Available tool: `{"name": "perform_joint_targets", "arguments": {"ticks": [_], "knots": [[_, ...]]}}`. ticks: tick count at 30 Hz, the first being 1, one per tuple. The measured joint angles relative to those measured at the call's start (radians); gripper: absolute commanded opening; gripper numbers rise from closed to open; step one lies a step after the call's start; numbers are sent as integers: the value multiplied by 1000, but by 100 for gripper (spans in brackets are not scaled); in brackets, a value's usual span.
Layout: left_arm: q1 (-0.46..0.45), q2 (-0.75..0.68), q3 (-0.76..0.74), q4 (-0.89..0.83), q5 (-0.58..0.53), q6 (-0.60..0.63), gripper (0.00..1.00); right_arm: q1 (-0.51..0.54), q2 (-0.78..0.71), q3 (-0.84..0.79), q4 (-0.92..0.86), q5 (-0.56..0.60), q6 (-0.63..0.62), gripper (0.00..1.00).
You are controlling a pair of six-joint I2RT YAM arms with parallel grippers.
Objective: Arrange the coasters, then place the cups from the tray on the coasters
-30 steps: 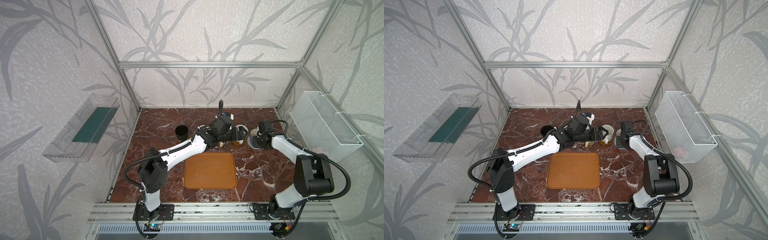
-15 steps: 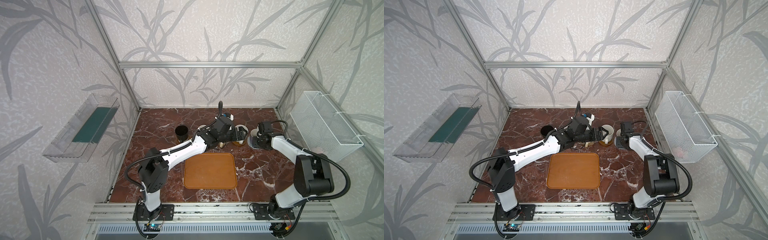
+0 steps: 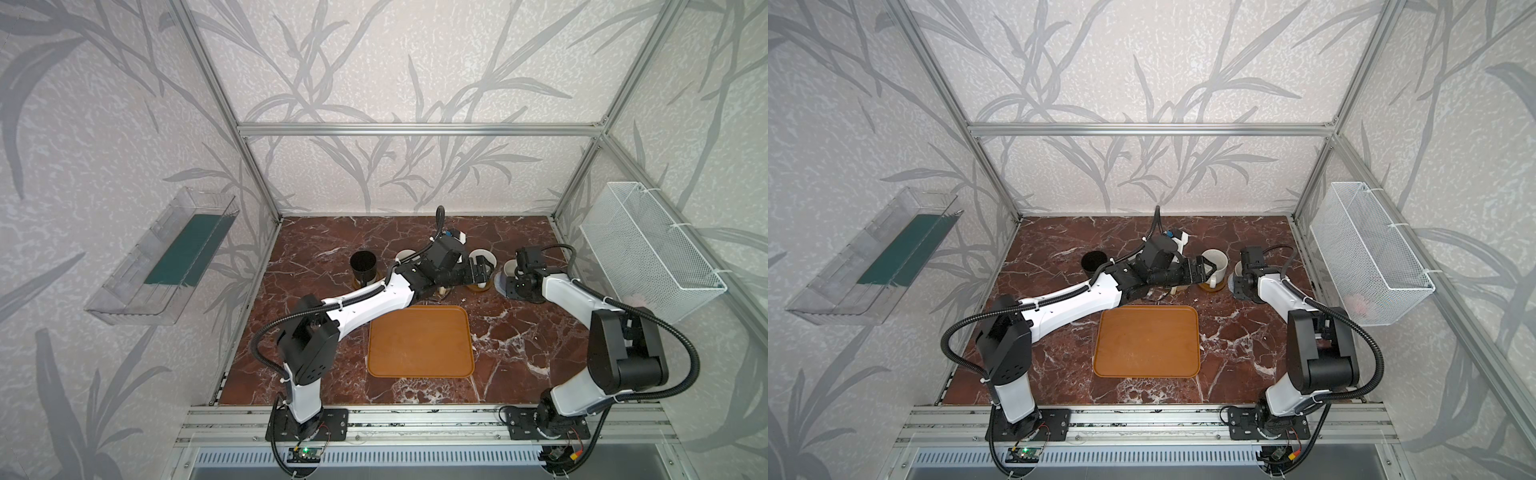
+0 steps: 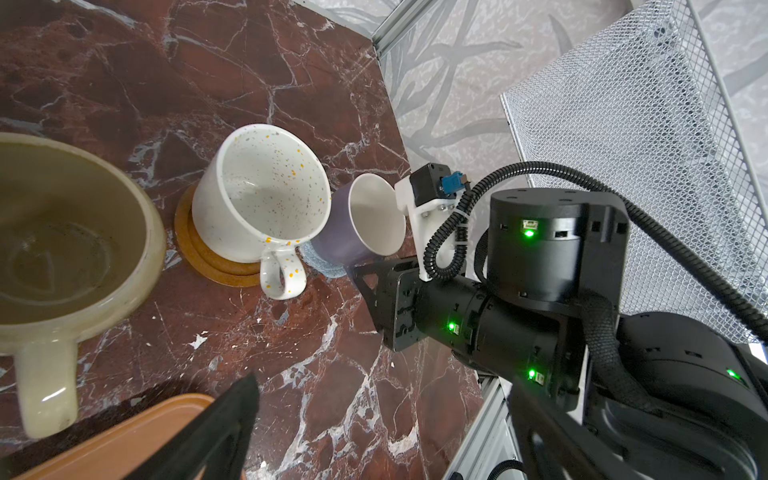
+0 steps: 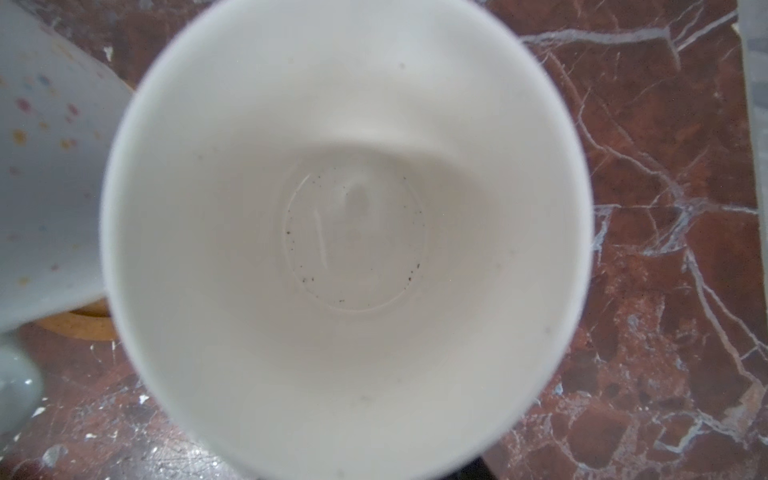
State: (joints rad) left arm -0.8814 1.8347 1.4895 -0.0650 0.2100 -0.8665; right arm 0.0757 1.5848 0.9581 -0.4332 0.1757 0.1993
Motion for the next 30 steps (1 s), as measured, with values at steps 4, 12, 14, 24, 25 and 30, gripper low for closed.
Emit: {"name": "perform_joint_targets", "arguments": {"ticks": [4,12,14,24,25,30], "knots": [[0,-7,-29,2,-31,3,99,0,-37,-16,0,0,22,99],[7,-87,-108,-8,-110,47,99,17,-375,-43,-24,5,32,99],[15,-146,-155,-10,-123,65,99,18,-464,-74,-20,-11,26,99],[131,-563,-564,-19,-353,198,99,18,-688,-346,61,-63,46,100],[146,-595,-599,-26,-373,218,99,18,-696,-369,80,-63,47,100],[229,-781,-762,-74,-504,340,99,18,-750,-512,210,-53,25,99]]}}
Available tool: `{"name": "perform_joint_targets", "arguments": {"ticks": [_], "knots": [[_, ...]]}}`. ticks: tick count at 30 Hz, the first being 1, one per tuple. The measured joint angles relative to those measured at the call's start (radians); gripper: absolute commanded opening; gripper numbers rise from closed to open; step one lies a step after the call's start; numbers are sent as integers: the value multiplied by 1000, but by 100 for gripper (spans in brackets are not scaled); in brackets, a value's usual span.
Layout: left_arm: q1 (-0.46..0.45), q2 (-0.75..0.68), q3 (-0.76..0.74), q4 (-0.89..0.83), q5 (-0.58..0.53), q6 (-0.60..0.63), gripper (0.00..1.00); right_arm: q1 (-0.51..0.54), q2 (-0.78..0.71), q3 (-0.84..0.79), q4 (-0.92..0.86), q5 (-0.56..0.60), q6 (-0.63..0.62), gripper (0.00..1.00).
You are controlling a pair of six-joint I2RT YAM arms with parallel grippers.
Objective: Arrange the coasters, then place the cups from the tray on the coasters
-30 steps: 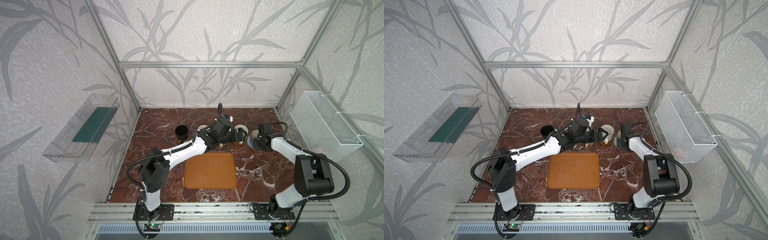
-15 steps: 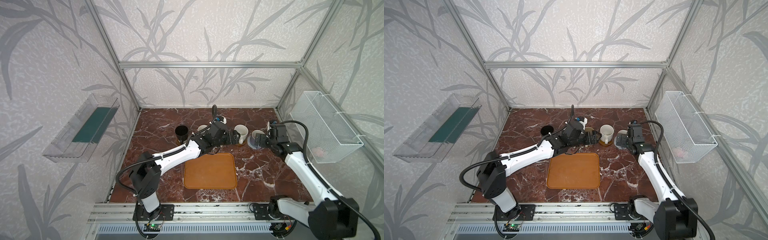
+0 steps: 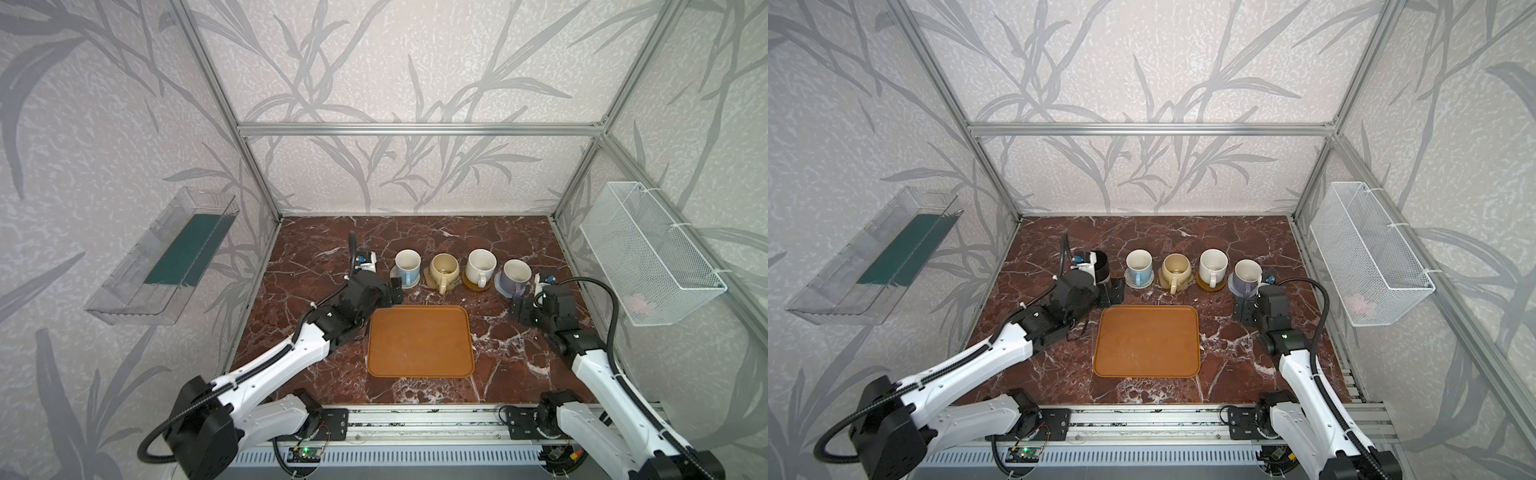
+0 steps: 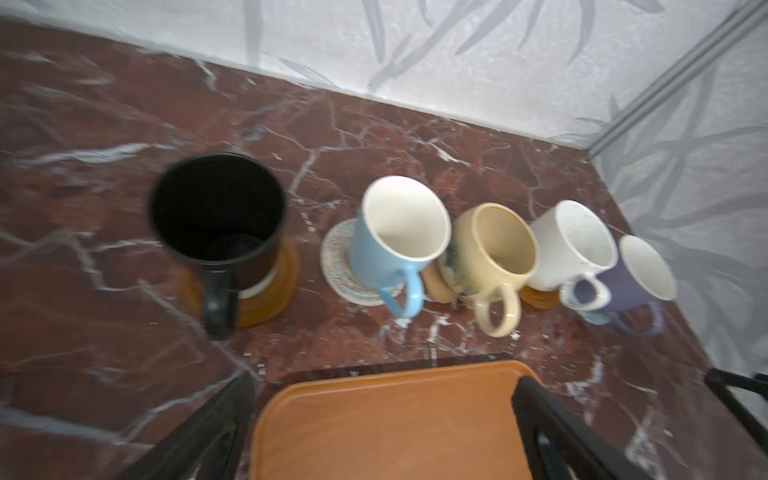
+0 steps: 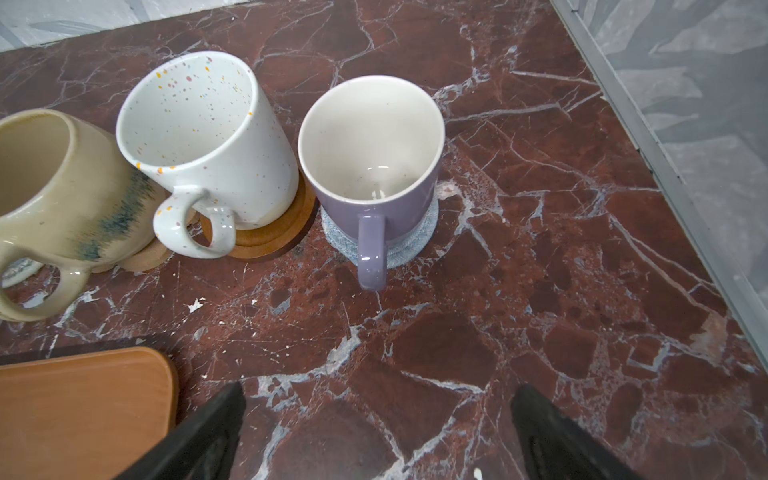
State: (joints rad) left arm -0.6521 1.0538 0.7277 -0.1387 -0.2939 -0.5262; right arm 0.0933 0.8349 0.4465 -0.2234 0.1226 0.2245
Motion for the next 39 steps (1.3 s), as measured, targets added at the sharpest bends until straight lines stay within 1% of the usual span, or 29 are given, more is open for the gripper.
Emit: {"name": "perform_joint_targets", "arguments": {"ticks": [3,7,11,17,20,24,27,35,39], "knots": [[63,-103,-70,-10,-72,92,99,0,-25,-75,79,16,-26,96],[171,-172,-159,47,-141,211,99,0,-26,-121,175,36,-63,97],[262,-152,-262,158,-182,307,99,0,20,-155,318,53,-77,97],[366,-65,-323,341,-201,428,99,0,190,-169,477,47,-100,97],[423,-6,-367,478,-180,457,99,0,262,-167,561,38,-120,97],[486,145,-393,629,-138,484,99,0,340,-143,626,34,-150,97],[520,238,-396,724,-97,494,99,0,369,-127,668,36,-167,97],[585,329,-396,904,8,502,99,0,423,-120,767,57,-197,97],[623,409,-396,993,54,501,99,0,471,-99,790,74,-212,97]]}}
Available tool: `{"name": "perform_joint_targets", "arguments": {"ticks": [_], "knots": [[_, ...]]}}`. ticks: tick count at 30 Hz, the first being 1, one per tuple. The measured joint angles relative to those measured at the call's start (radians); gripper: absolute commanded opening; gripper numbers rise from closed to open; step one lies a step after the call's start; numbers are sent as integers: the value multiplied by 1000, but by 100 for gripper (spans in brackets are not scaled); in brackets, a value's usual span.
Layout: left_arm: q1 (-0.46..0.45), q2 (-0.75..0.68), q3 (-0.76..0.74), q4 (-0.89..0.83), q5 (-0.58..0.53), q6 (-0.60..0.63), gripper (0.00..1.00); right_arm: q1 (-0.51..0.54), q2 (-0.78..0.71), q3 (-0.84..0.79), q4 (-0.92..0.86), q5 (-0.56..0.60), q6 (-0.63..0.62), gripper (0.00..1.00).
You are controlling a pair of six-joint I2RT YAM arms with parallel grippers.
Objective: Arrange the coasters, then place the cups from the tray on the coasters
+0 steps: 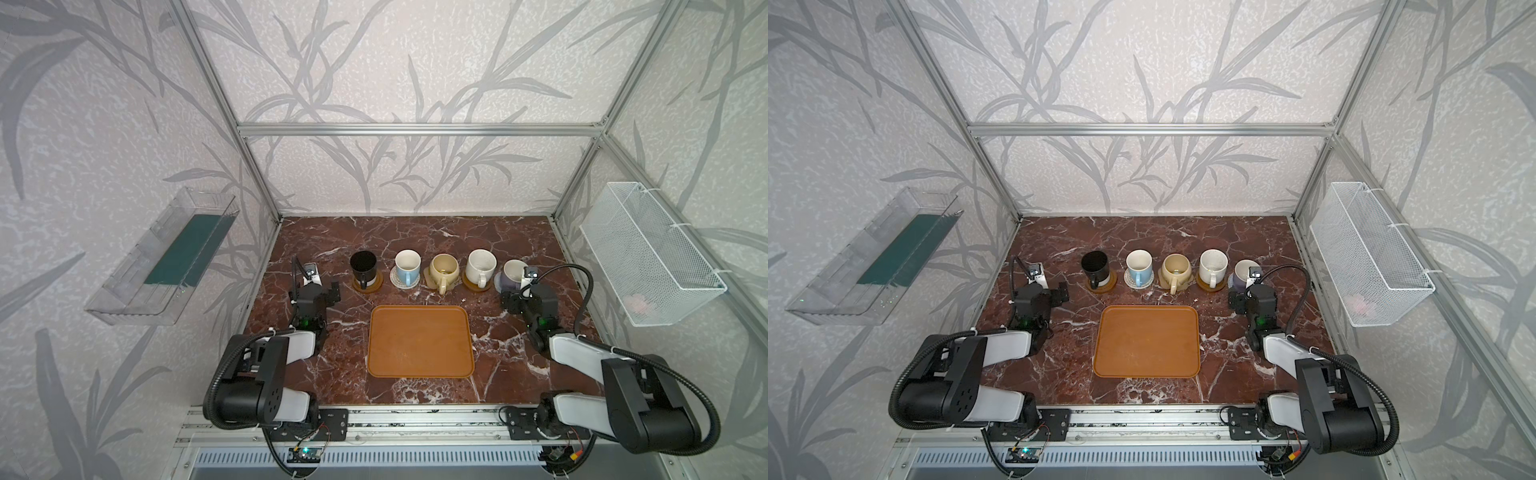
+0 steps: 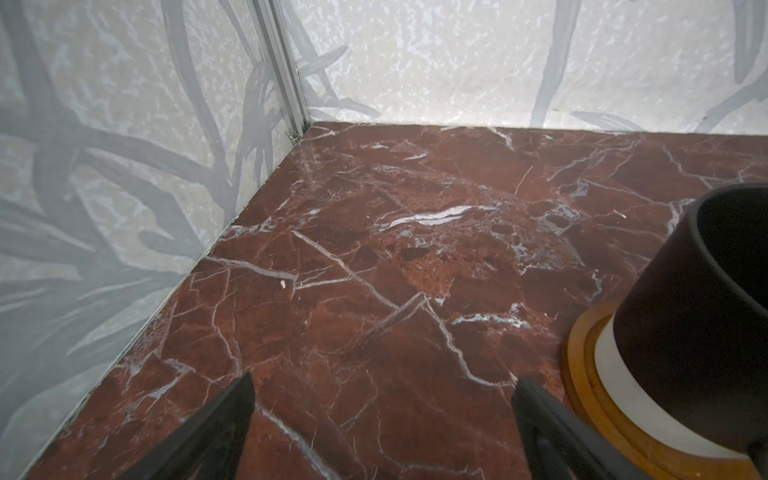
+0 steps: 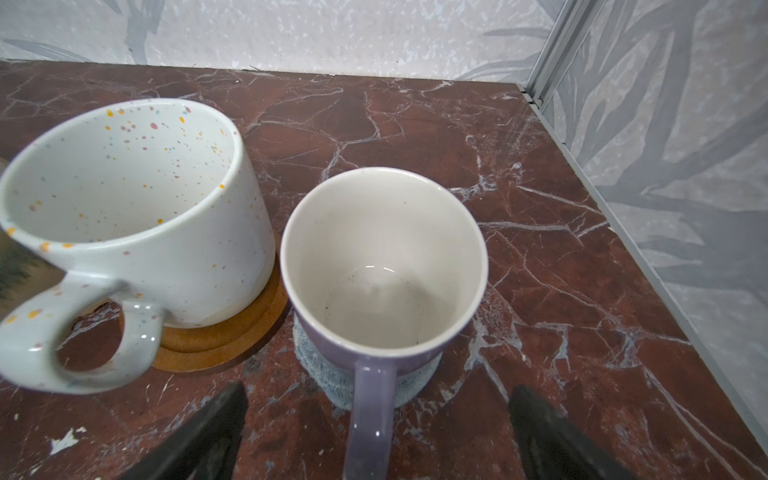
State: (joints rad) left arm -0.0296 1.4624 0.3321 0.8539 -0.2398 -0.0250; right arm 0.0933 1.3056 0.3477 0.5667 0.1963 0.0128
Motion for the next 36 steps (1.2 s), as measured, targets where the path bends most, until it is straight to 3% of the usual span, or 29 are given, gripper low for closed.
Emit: {"name": "perform_joint_targets", "arguments": {"ticks": [8,18,36], "knots": [[19,105,11,71,33,-4,99,-1,44,48,14,32,-14,97],[34,106,27,75,62,-11,99,-3,94,10,169,-14,-14,97],[37,106,27,75,77,-12,99,-1,237,25,273,-42,-32,99]]}}
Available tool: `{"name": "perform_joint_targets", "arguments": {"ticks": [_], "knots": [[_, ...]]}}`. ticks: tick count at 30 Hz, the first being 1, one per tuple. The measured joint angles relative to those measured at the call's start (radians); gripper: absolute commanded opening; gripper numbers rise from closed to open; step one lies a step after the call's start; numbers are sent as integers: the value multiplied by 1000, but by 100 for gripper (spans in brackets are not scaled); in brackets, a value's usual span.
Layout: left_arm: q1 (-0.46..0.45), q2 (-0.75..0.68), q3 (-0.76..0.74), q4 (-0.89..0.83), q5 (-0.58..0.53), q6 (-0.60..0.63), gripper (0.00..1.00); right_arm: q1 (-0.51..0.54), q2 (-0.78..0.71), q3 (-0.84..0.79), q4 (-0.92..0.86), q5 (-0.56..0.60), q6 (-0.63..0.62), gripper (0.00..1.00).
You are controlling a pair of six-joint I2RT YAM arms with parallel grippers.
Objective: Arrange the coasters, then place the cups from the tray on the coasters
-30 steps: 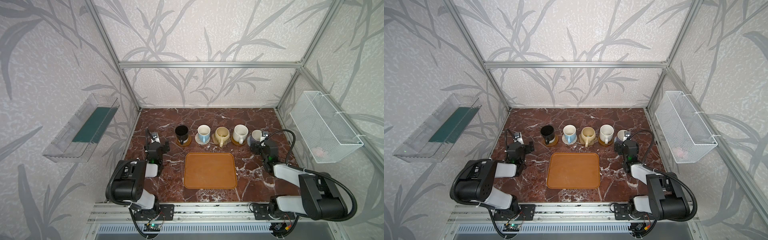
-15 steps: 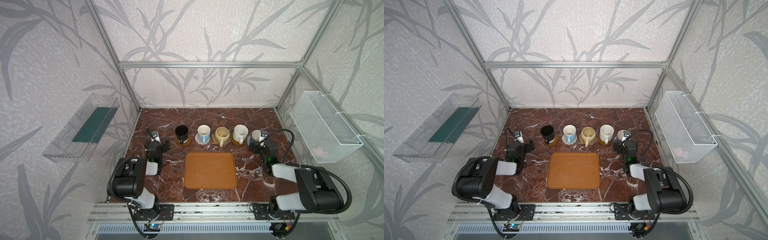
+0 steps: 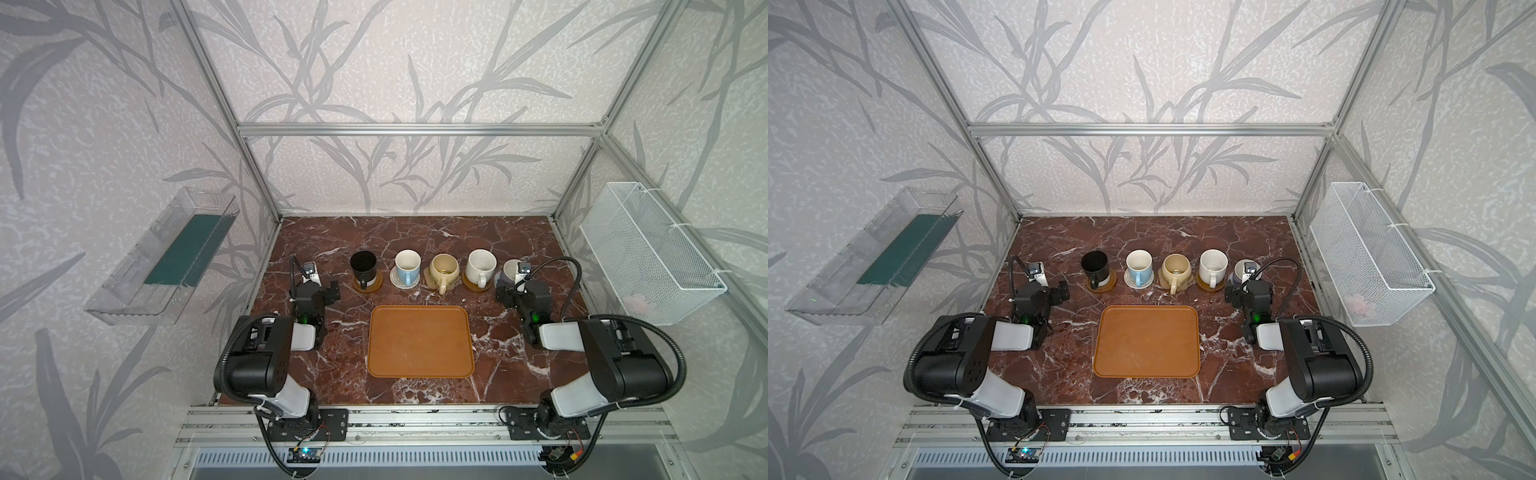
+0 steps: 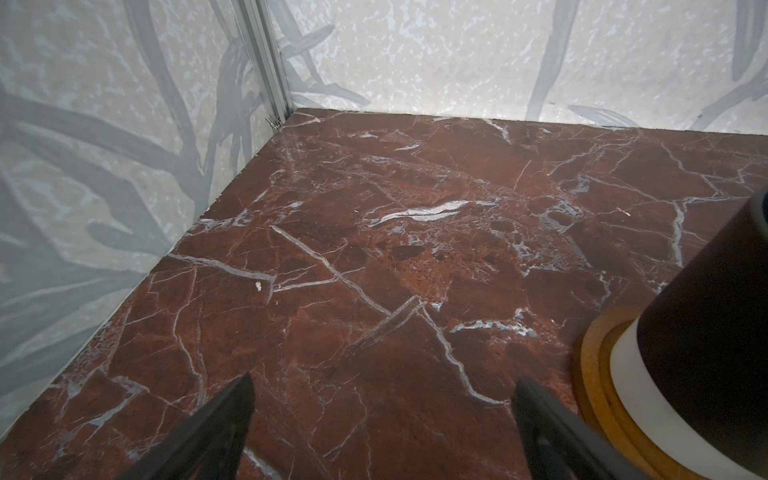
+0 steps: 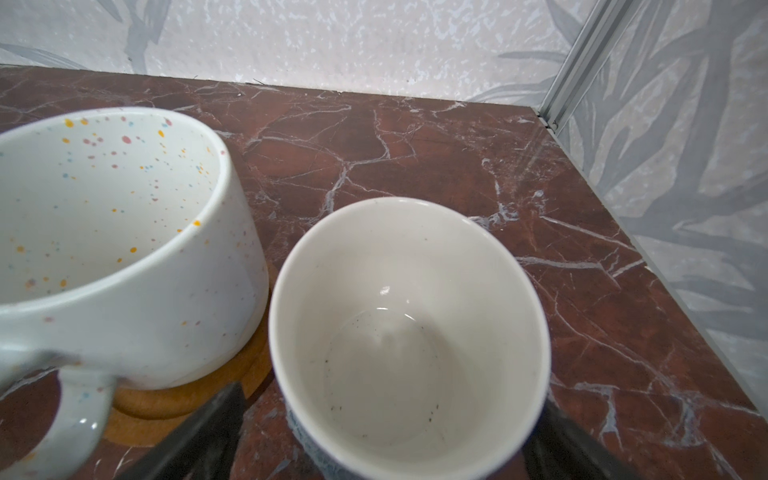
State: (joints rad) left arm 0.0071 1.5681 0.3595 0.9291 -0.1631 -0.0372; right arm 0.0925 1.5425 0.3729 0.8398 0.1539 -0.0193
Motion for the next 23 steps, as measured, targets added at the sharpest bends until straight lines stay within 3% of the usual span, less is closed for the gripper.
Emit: {"name": "perform_joint_targets", "arguments": {"ticks": [10,23], "knots": [[35,0,0,0,122,0,99,0,0,0,1,-3,-2,99],[34,0,0,-1,118,0,99,0,0,0,1,-3,-9,99]]}}
